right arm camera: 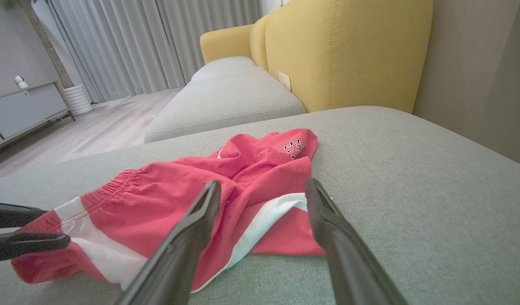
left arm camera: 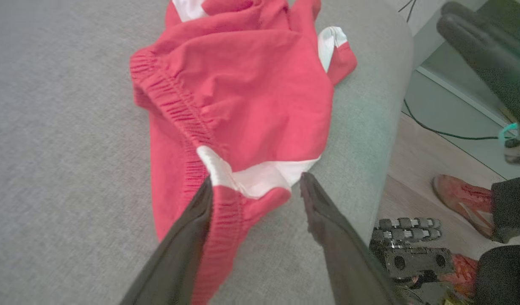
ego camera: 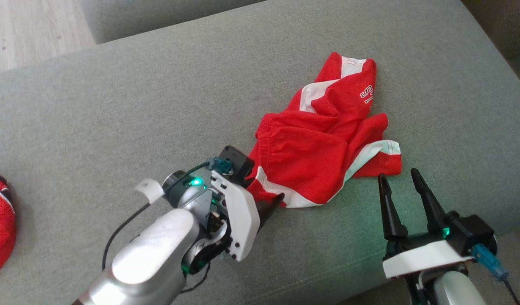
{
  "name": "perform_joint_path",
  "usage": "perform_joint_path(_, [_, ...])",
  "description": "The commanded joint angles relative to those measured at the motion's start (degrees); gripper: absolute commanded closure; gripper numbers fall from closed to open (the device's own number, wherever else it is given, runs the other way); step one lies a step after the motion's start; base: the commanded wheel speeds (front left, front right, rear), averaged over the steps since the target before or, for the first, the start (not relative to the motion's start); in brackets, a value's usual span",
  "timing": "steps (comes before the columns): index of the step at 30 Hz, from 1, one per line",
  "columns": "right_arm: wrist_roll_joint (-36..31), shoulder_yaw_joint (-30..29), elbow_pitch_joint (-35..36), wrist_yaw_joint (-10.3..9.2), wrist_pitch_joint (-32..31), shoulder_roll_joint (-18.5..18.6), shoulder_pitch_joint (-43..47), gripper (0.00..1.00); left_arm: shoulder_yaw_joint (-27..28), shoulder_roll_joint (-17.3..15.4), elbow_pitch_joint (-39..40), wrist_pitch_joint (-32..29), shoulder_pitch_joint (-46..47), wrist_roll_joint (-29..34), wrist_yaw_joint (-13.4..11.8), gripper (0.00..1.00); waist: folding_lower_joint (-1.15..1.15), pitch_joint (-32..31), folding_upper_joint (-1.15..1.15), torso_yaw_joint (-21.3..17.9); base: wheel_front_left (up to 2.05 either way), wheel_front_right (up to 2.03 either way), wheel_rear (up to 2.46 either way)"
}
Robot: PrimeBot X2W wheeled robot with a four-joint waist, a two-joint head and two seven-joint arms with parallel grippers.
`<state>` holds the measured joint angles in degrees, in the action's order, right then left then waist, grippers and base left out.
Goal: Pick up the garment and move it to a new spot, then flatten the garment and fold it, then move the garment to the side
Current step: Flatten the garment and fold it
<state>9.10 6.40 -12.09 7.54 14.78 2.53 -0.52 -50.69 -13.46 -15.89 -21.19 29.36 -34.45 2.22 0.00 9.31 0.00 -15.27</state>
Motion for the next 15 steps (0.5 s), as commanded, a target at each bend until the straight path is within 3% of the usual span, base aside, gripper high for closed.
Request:
perform_joint_path(1, [0.5, 1.1, 1.7, -0.05, 0.2, 0.3, -0.6, 0.0, 2.6, -1.5, 2.2, 0.0, 1.9, -0.3, -0.4, 0.0, 0.0, 0.1, 0.0, 0.0, 0.0, 0.0, 0.0])
perform_joint_path(6, [0.6, 1.1, 1.7, -0.05, 0.2, 0.3, -0.6, 0.0, 3.9, -2.0, 4.1, 0.5, 1.5, -1.0, -1.8, 0.0, 0.0, 0.4, 0.0, -0.1, 0.0, 0.0, 0.0])
perform_joint_path(8, [0.6, 1.2, 1.8, -0.05, 0.2, 0.3, -0.5, 0.0, 3.9, -2.2, 4.4, 0.5, 1.6, -0.9, -2.0, 0.32, 0.0, 0.5, 0.0, -0.1, 0.0, 0.0, 0.0])
perform_joint_path(10, [0.7, 1.4, 1.8, -0.05, 0.2, 0.3, -0.5, 0.0, 3.9, -2.3, 4.4, 0.6, 1.5, -1.0, -2.1, 0.53, 0.0, 0.5, 0.0, 0.0, 0.0, 0.0, 0.0])
perform_joint_path(13, [0.7, 1.5, 1.6, -0.05, 0.2, 0.3, -0.6, 0.0, 3.8, -2.1, 4.0, 0.9, 1.3, -1.2, -2.0, 0.56, 0.0, 0.4, 0.0, 0.0, 0.0, 0.0, 0.0])
perform_joint_path(14, [0.7, 1.6, 1.5, -0.05, 0.2, 0.3, -0.6, 0.0, 3.8, -2.0, 3.7, 1.1, 1.3, -1.2, -2.0, 0.63, 0.0, 0.4, 0.0, 0.0, 0.0, 0.0, 0.0])
perform_joint_path(15, [0.7, 1.6, 1.5, -0.05, 0.2, 0.3, -0.6, 0.0, 3.7, -1.9, 3.4, 1.3, 1.4, -1.2, -2.0, 0.85, 0.0, 0.4, 0.0, 0.0, 0.0, 0.0, 0.0])
